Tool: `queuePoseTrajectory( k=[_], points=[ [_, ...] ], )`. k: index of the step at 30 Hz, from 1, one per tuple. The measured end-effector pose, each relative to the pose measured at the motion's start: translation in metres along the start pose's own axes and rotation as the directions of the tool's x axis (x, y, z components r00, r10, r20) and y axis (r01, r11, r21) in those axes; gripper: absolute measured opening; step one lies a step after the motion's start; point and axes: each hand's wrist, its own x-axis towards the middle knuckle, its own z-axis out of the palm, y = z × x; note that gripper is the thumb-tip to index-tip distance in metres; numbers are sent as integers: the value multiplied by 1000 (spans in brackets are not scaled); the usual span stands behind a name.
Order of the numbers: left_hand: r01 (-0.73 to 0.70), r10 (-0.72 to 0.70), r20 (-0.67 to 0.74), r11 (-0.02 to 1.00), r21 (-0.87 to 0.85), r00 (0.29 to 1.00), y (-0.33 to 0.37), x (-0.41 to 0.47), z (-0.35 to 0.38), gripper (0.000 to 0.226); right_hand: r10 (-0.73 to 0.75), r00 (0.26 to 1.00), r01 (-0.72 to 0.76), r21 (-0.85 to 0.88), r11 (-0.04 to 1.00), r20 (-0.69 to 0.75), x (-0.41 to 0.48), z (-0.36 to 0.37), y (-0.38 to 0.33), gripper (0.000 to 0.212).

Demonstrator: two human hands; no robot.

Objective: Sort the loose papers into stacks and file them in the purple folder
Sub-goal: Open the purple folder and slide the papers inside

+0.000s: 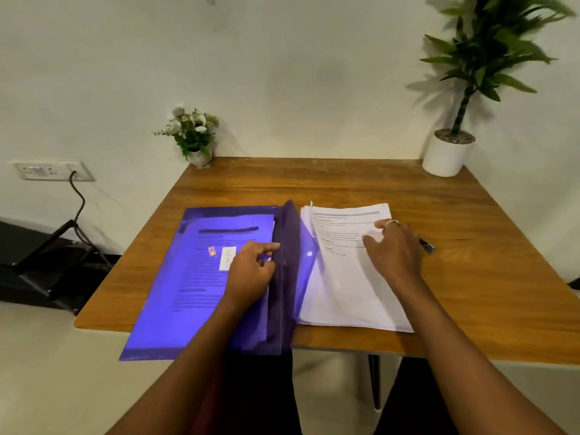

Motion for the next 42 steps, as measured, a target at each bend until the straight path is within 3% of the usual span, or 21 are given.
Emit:
queuePoseTrajectory(
  k=[3, 7, 12, 16, 19, 22, 27, 31, 35, 42],
  points=[
    [-193, 173, 111, 959, 205, 979, -1, -3, 8, 53, 143, 986, -126, -177, 976, 84, -2, 2, 34, 70],
    [-356, 300, 209, 875, 330, 931, -1, -3, 9, 69, 131, 990, -126, -102, 987, 47, -5, 9, 39, 76],
    [-355, 300, 203, 868, 346, 932, 2, -5, 8, 68, 31, 995, -42, -121, 992, -90, -6, 5, 30, 63],
    [-321, 275, 177, 884, 340, 945, 1, -3, 9, 68, -16, 993, 7, -71, 997, -117, -5, 3, 28, 59],
    [-315, 265, 187, 887, 337, 946, -1, -1, 11, 66, -13, 998, 21, 148, 989, -57, -5, 2, 26, 60],
    [-313, 262, 187, 889, 334, 947, -1, -1, 11, 64, 47, 990, -100, 430, 897, 133, -1, -9, 23, 39],
    [-320, 266, 196, 881, 347, 944, -2, -1, 11, 63, 49, 987, -130, 593, 794, 152, 10, -19, 34, 18],
    [-377, 305, 233, 839, 394, 923, -3, -1, 12, 57, 94, 984, -168, 639, 751, 149, 19, -26, 41, 24],
    [-377, 300, 241, 830, 411, 923, -4, 0, 12, 58, 149, 962, -272, 738, 618, 231, 23, -28, 44, 22],
    [-346, 284, 213, 863, 367, 935, -1, -1, 10, 56, 214, 956, -277, 851, 446, 199, 25, -33, 56, 24]
  ],
)
